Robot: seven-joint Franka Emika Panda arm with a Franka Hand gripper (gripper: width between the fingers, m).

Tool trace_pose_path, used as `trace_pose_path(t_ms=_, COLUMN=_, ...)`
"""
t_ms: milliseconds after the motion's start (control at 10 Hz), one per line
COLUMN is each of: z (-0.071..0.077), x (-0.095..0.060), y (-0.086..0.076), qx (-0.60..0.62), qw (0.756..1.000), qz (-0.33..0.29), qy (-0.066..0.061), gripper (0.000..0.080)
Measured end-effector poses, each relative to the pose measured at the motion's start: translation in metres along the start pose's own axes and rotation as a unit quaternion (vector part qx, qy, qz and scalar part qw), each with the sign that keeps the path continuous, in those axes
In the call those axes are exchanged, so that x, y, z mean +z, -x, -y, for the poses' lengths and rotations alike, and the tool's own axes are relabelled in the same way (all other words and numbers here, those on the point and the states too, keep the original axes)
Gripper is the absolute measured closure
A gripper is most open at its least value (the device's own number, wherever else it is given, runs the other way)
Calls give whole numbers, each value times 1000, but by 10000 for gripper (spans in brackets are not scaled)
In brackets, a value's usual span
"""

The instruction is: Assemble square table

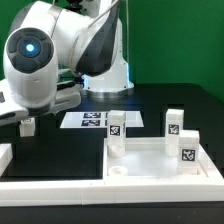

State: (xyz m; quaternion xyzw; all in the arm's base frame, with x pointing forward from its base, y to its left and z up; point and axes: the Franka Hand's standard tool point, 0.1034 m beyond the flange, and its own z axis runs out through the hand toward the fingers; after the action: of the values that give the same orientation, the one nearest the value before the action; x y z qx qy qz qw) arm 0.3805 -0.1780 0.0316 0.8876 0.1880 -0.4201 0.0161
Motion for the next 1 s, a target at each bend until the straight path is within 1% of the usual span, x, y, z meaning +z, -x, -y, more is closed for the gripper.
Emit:
trace_pose_path(t_ms=300, z=-1, x=1, y=1, qx=1, qw=1000, qz=1, qy=-1, gripper=151)
trace_pose_path(t_ms=400, z=-11, x=5, y=9, qx=18, qw=1000, qz=3, qy=-3, gripper=151)
trace_pose_path(t_ms=500, z=-16, x=8, y=13, qx=40, qw=999, qz=5, qy=-5, gripper=151)
trace_pose_path(t_ms=700, z=-16, x=24, y=11, qx=106, qw=994, qz=19, qy=-9, gripper=151)
trace_pose_path(t_ms=800, z=-16, x=32, y=11, qx=109, qw=994, qz=28, qy=-11, gripper=151)
trace_pose_path(t_ms=900, z=-15, x=36, y=11, qx=111, qw=993, qz=34, qy=-11, gripper=151)
trace_pose_path(t_ms=1000, z=-16, x=34, y=10, qx=110, qw=993, qz=32, qy=-10, gripper=151)
